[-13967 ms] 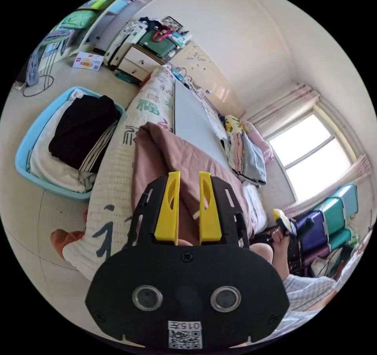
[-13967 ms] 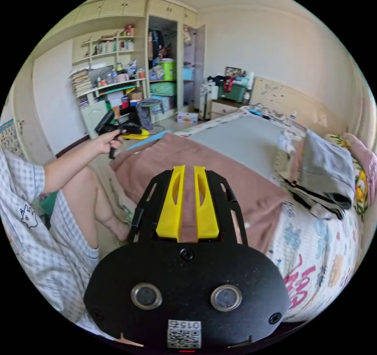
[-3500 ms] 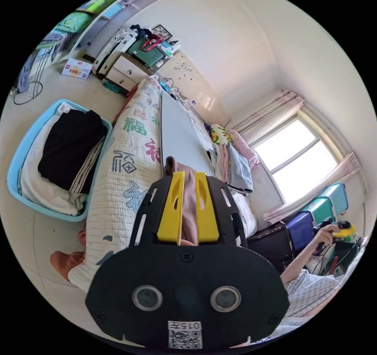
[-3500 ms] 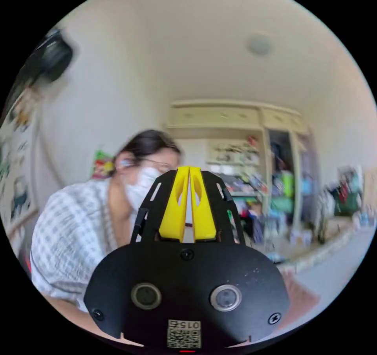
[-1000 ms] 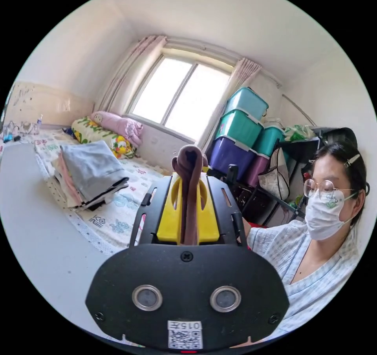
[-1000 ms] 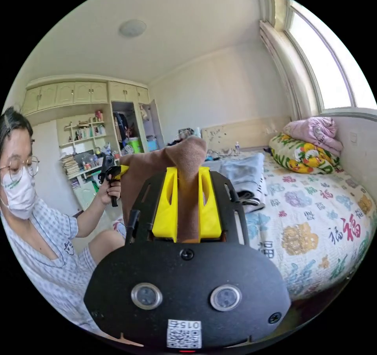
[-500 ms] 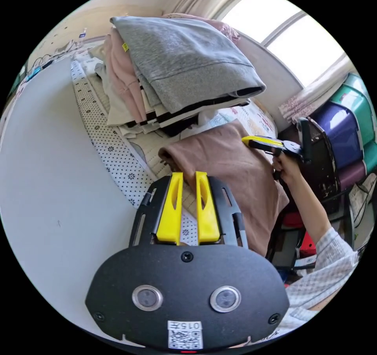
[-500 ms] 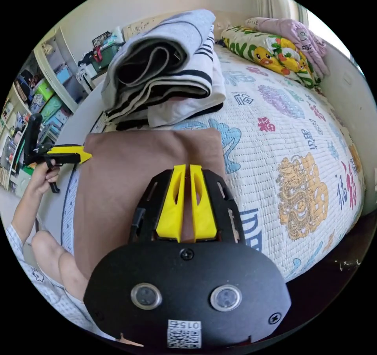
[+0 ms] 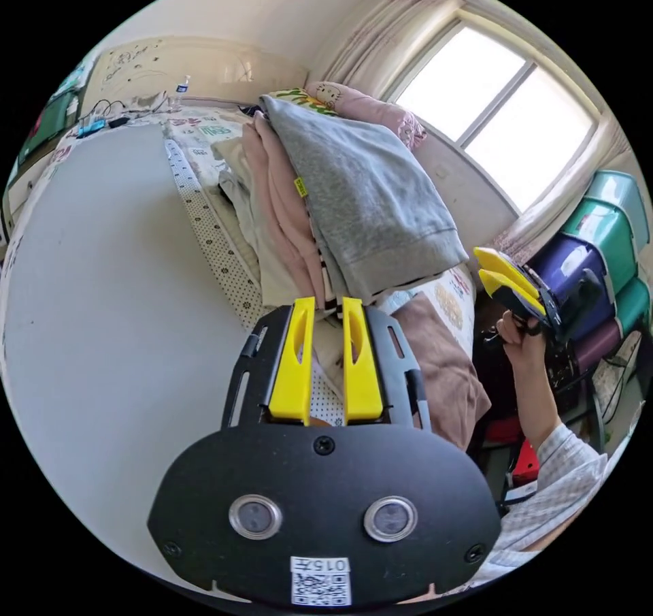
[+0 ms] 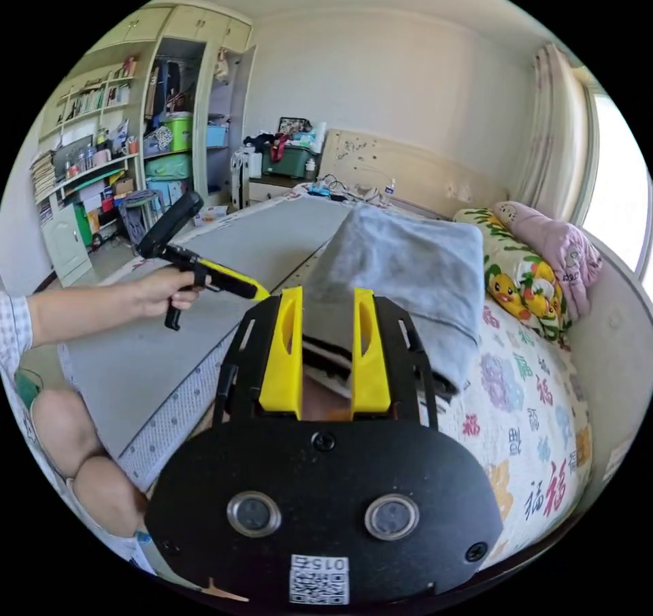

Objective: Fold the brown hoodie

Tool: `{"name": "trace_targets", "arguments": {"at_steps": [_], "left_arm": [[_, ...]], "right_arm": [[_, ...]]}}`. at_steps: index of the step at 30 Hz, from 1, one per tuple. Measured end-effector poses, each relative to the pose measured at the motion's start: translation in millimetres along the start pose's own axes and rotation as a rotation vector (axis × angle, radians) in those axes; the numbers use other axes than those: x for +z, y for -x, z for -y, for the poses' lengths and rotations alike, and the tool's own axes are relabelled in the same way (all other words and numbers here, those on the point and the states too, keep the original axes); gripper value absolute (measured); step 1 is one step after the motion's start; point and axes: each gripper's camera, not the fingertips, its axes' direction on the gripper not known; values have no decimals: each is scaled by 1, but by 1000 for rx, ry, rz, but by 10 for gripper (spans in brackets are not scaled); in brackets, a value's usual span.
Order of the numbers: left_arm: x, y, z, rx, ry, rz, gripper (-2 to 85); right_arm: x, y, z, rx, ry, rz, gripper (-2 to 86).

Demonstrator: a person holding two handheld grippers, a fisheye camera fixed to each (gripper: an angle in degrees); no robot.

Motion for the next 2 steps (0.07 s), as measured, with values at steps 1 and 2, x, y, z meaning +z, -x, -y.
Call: {"name": "trace_targets", "arguments": {"at_steps": [1,2], "left_arm": [[2,0,-1,-2,-2,-5,70],[7,0,-4,-3,-3,-20,70]], "right_arm": [[11,1,9,15,10,5,123],[33,1,25,48,44,5,136]]}}
